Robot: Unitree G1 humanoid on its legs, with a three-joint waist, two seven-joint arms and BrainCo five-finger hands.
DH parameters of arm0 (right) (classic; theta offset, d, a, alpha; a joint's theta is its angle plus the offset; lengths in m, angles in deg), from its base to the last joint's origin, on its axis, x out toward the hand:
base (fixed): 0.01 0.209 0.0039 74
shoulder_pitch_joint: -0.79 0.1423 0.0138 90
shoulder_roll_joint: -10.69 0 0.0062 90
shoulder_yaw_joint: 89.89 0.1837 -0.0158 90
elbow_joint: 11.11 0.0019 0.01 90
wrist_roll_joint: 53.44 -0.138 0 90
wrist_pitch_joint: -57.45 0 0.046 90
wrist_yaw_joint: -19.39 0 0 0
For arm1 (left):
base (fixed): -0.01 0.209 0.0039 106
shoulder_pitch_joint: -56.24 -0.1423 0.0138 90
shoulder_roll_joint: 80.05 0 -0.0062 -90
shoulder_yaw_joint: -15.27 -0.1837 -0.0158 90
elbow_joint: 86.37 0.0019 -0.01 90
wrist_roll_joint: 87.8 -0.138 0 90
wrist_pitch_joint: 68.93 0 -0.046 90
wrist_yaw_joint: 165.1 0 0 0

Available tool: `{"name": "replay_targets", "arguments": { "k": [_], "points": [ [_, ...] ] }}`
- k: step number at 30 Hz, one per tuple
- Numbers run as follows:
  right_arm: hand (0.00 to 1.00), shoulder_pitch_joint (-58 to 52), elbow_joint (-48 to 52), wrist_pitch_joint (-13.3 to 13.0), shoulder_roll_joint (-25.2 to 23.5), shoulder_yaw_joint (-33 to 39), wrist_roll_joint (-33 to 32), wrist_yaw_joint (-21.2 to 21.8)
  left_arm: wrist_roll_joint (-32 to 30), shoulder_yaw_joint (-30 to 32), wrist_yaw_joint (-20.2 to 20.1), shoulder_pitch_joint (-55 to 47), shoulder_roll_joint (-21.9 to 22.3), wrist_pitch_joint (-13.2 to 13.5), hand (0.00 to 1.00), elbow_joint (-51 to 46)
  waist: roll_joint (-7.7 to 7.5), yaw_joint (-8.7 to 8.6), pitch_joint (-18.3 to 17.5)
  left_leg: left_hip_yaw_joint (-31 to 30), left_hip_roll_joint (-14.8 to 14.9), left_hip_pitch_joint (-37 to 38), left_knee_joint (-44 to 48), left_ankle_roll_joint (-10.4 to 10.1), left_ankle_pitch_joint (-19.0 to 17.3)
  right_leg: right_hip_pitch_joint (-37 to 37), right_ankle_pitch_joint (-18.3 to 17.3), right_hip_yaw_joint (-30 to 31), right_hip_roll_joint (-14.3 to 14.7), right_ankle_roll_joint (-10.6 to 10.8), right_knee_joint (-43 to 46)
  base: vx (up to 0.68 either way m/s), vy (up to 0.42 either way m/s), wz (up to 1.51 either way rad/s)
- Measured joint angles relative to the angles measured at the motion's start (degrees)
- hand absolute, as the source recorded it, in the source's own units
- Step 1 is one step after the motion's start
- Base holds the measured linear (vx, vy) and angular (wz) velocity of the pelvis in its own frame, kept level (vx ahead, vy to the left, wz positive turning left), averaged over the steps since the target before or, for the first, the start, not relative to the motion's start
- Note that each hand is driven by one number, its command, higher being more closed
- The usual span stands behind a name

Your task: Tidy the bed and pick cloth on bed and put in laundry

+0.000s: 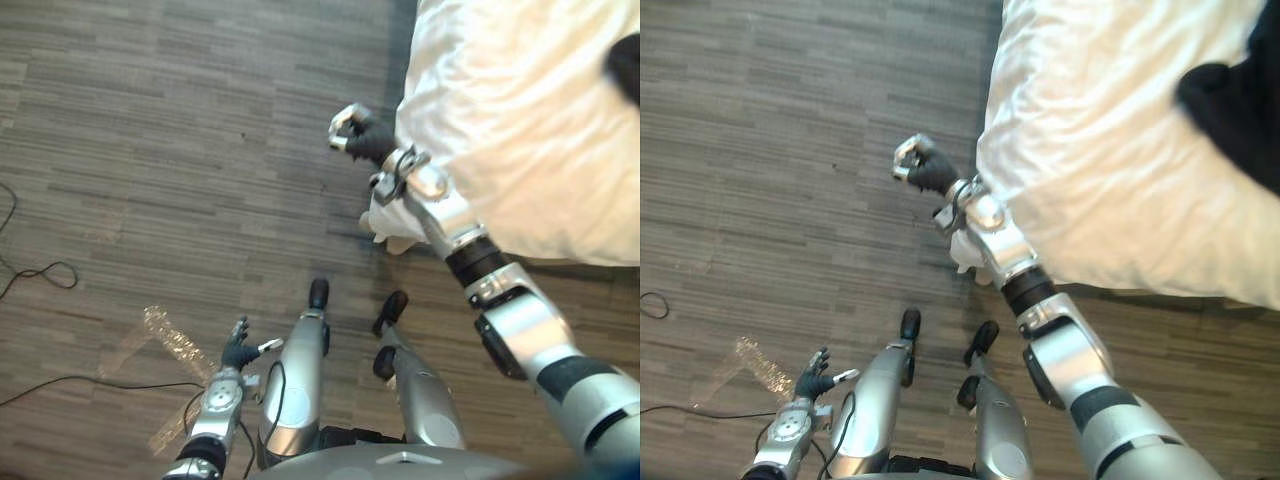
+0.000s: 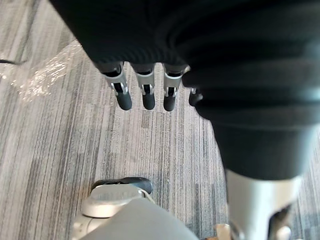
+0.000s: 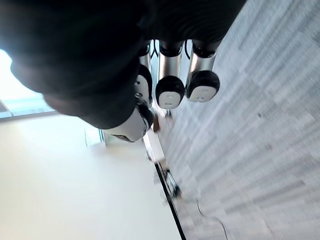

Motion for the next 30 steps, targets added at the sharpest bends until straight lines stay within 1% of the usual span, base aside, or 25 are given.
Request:
{"name": "replay_targets", "arguments": {
  "k": [1, 3, 4, 5, 6, 7, 8, 10, 11, 13, 15, 18, 20, 21, 22, 23, 24, 25, 26, 27, 28, 30],
  "points": [
    [1.0, 0.7, -0.6, 0.0, 1.3, 0.9, 0.0, -0.5, 0.1, -0.6, 0.0, 1.3, 0.6, 0.0, 0.0, 0.0, 0.93, 0.43, 0.3, 0.3, -0.1, -1.6, 0.2, 0.2, 0.2, -2.1, 0.0, 0.1, -0.3, 0.0, 1.1, 0.0, 0.057, -0.1],
    [1.0, 2.2, -3.3, 0.3, 4.1, 1.6, 0.1, -1.8, 0.1, -3.0, 0.0, 3.9, 1.7, 0.0, 0.0, 0.0, 3.27, 1.18, 1.1, 0.9, -0.3, -4.3, 1.0, 0.5, 0.6, -5.8, -0.1, 0.2, -1.2, -0.1, 3.3, -0.01, 0.061, -0.11],
    [1.0, 2.4, -4.0, 0.4, 4.9, 1.6, 0.2, -2.4, 0.1, -3.9, 0.0, 4.4, 2.1, 0.1, 0.0, 0.0, 3.94, 1.32, 1.2, 1.0, -0.5, -5.0, 0.9, 0.6, 0.7, -6.8, -0.2, 0.2, -1.4, -0.1, 4.0, -0.04, 0.063, -0.04],
    [1.0, 2.4, -4.7, 0.8, 7.0, 1.7, 0.2, -3.6, 0.1, -5.2, -0.1, 5.4, 2.8, 0.7, 0.0, 0.1, 5.79, 1.53, 1.3, 1.3, -0.9, -6.7, 1.0, 0.7, 1.3, -9.6, -0.6, 0.3, -2.1, -0.2, 6.0, -0.03, 0.04, -0.01],
    [1.0, 2.4, -5.2, 0.9, 7.9, 1.8, 0.2, -4.0, 0.1, -6.0, -0.1, 5.7, 2.9, 0.9, 0.0, 0.1, 6.48, 1.64, 1.3, 1.3, -1.1, -7.4, 0.9, 0.7, 1.6, -10.7, -0.8, 0.3, -2.4, -0.2, 6.9, -0.04, 0.045, 0.01],
    [1.0, 2.6, -6.0, 1.2, 9.2, 1.8, 0.2, -4.5, 0.3, -7.2, -0.1, 6.2, 3.2, 1.3, 0.0, 0.1, 7.59, 1.84, 1.3, 1.4, -1.4, -8.4, 1.0, 0.7, 1.9, -12.3, -1.1, 0.4, -3.0, -0.3, 8.2, -0.05, 0.042, 0.01],
    [1.0, 2.9, -7.2, 1.8, 11.3, 2.3, 0.1, -4.9, 1.8, -9.1, 0.1, 7.0, 3.6, 1.6, 0.0, 0.0, 9.04, 2.36, 1.4, 1.6, -1.9, -9.9, 1.0, 0.7, 2.1, -15.0, -1.9, 1.2, -3.7, -0.1, 10.2, -0.07, 0.046, -0.04],
    [1.0, 3.7, -8.3, 2.3, 12.2, 3.4, 0.0, -5.0, 2.4, -10.0, 0.8, 7.9, 4.1, 1.6, 0.0, 0.0, 9.65, 2.86, 1.4, 2.3, -1.9, -11.7, 1.0, 0.9, 2.2, -18.0, -2.3, 2.2, -4.0, -0.3, 12.0, -0.07, 0.015, -0.13],
    [1.0, 4.4, -8.6, 3.0, 12.9, 3.6, -0.1, -5.2, 3.2, -11.0, 1.4, 8.9, 4.1, 1.4, 0.0, 0.0, 10.11, 2.96, 1.4, 2.6, -1.9, -13.4, 1.2, 1.1, 2.4, -20.3, -2.6, 2.9, -4.2, -0.6, 13.1, -0.09, -0.011, -0.14],
    [1.0, 4.4, -8.6, 3.8, 13.0, 3.6, -0.2, -5.4, 4.1, -11.3, 2.0, 10.3, 4.4, 0.8, 0.0, -0.7, 10.14, 2.96, 1.4, 2.8, -1.8, -15.8, 1.9, 1.1, 2.6, -23.4, -2.9, 3.3, -4.4, -1.0, 14.8, -0.09, -0.023, -0.06],
    [1.0, 3.0, -9.1, 4.8, 13.0, 4.0, -1.9, -5.5, 4.5, -11.2, 2.0, 11.9, 5.5, -0.7, 0.0, -2.5, 10.15, 2.71, 1.4, 2.9, -1.8, -18.0, 2.7, 1.1, 2.7, -26.4, -3.9, 3.6, -5.1, -1.4, 17.4, -0.07, -0.028, 0.03],
    [1.0, -0.7, -9.0, 4.3, 12.2, 5.2, -4.5, -4.8, 4.4, -10.9, 2.0, 12.6, 7.0, -1.9, 0.0, -4.5, 10.15, 2.47, 1.4, 3.0, -1.7, -18.6, 3.2, 1.1, 2.7, -27.6, -4.6, 4.3, -5.1, -1.6, 19.1, -0.01, -0.014, 0.03],
    [1.0, -3.7, -9.0, 2.2, 10.2, 6.8, -7.6, -4.0, 3.9, -8.7, 2.7, 12.5, 8.7, -2.9, 0.0, -6.3, 10.15, 2.04, 1.4, 3.5, -1.5, -18.5, 3.8, 1.0, 2.3, -27.8, -4.9, 4.9, -5.1, -1.7, 19.8, 0.02, -0.013, -0.07],
    [1.0, -4.6, -9.0, 1.6, 9.8, 6.8, -8.5, -3.4, 3.8, -8.3, 3.1, 12.4, 8.8, -3.0, 0.0, -6.9, 10.14, 1.78, 1.4, 3.6, -1.5, -18.5, 3.8, 1.0, 2.3, -27.8, -4.9, 5.0, -5.1, -1.7, 19.8, 0.03, -0.002, -0.05],
    [1.0, -6.7, -9.0, 0.3, 8.7, 6.9, -10.7, -2.4, 3.8, -7.2, 3.8, 12.3, 8.8, -3.0, 0.0, -7.6, 10.11, 1.01, 1.4, 3.8, -1.4, -18.5, 3.9, 1.0, 2.2, -27.8, -4.9, 5.1, -5.1, -1.7, 19.8, 0.04, 0.007, -0.06],
    [1.0, -9.4, -9.0, -1.2, 7.4, 7.6, -12.7, -1.2, 3.8, -6.0, 4.2, 12.3, 8.8, -3.6, 0.0, -8.5, 10.05, 0.57, 1.4, 4.3, -1.3, -18.5, 4.0, 1.1, 2.0, -27.8, -4.8, 5.3, -5.1, -1.6, 19.8, 0.04, 0.009, -0.08],
    [1.0, -11.1, -9.0, -1.9, 6.6, 8.2, -13.2, -0.4, 3.8, -5.5, 4.5, 12.3, 8.8, -4.0, 0.0, -9.2, 10.0, 0.4, 1.4, 4.5, -1.3, -18.4, 4.1, 1.1, 1.9, -27.8, -4.8, 5.5, -5.1, -1.6, 19.8, 0.05, 0.011, -0.13],
    [1.0, -14.6, -9.1, -3.0, 5.2, 8.4, -13.7, 0.6, 3.8, -4.3, 4.9, 12.0, 8.9, -4.3, 0.0, -10.3, 9.78, -0.2, 1.3, 4.7, -1.3, -18.2, 4.2, 1.2, 1.7, -27.7, -4.7, 5.8, -5.1, -1.5, 19.7, 0.07, 0.018, -0.11],
    [1.0, -18.3, -10.1, -3.9, 3.9, 9.9, -15.6, 1.5, 3.6, -3.2, 5.0, 11.2, 9.0, -4.8, 0.0, -11.8, 9.72, -1.1, 1.3, 4.9, -1.3, -17.6, 4.3, 1.3, 1.5, -27.0, -4.8, 5.9, -5.1, -1.4, 19.6, 0.08, 0.021, -0.12],
    [1.0, -21.2, -10.5, -4.5, 3.3, 12.1, -17.3, 1.7, 3.4, -3.2, 5.2, 10.7, 9.1, -5.3, 0.0, -12.7, 9.69, -1.39, 1.4, 5.1, -1.2, -16.8, 4.3, 1.4, 1.2, -26.3, -4.8, 6.0, -5.1, -1.3, 19.5, 0.08, 0.023, -0.1],
    [1.0, -23.4, -10.8, -5.1, 3.3, 13.4, -18.2, 1.9, 3.4, -3.2, 5.4, 10.1, 9.1, -5.5, 0.0, -13.3, 9.54, -1.64, 1.4, 5.4, -1.2, -16.1, 4.2, 1.5, 1.1, -25.7, -4.8, 6.2, -5.1, -1.3, 19.5, 0.08, 0.02, -0.15],
    [1.0, -30.5, -10.9, -7.4, 2.8, 16.8, -21.2, 2.0, 3.1, -2.1, 6.0, 7.2, 9.3, -6.0, 0.0, -14.7, 8.42, -3.51, 1.3, 6.3, -1.1, -12.7, 3.6, 1.4, 0.5, -22.6, -5.0, 6.5, -5.1, -1.0, 18.9, 0.1, 0.024, -0.2]
  ]
}}
